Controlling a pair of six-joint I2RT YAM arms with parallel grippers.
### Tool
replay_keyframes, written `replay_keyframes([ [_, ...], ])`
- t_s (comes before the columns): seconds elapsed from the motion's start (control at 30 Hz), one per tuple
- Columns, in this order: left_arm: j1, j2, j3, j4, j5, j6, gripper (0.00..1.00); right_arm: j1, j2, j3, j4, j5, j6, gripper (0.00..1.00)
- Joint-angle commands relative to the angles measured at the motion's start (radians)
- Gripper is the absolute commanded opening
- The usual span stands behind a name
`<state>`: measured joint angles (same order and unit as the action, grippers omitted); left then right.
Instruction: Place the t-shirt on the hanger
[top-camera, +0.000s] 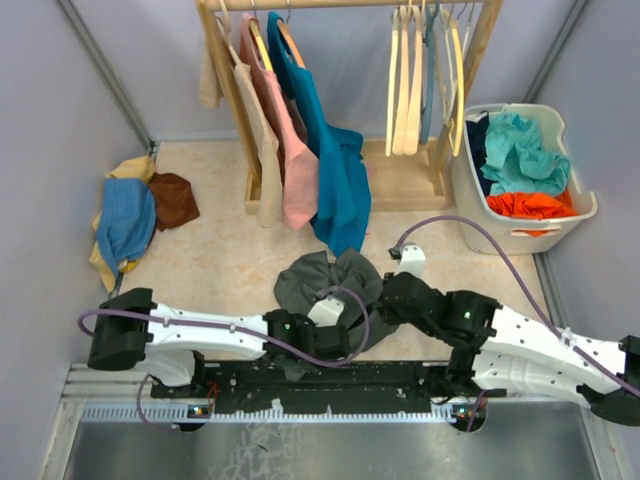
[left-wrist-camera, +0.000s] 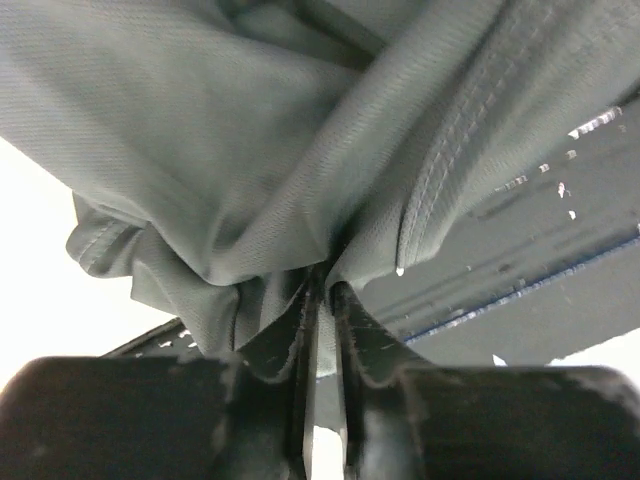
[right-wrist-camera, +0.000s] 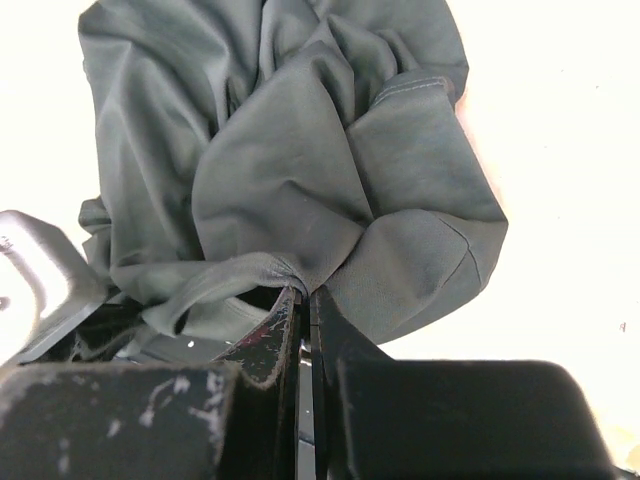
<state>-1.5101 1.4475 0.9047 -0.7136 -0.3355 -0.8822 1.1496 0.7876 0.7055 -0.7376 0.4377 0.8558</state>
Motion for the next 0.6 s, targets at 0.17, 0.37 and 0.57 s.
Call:
replay_keyframes([
  [0.17, -0.006, -0.08, 0.1, -0.076, -0.185, 0.003, 0.0, 0.008, -0.096, 0.12, -0.124, 0.095, 0.001, 0.0],
  [0.37, 0.004, -0.24, 0.155, 0.03, -0.202, 0.151, 0.0, 0.008, -0.165, 0.253, -0.308, 0.192, -0.018, 0.0],
  [0.57, 0.186, -0.295, 0.278, 0.056, -0.114, 0.329, 0.0, 0.007, -0.141, 0.455, -0.403, 0.268, -0.114, 0.0],
])
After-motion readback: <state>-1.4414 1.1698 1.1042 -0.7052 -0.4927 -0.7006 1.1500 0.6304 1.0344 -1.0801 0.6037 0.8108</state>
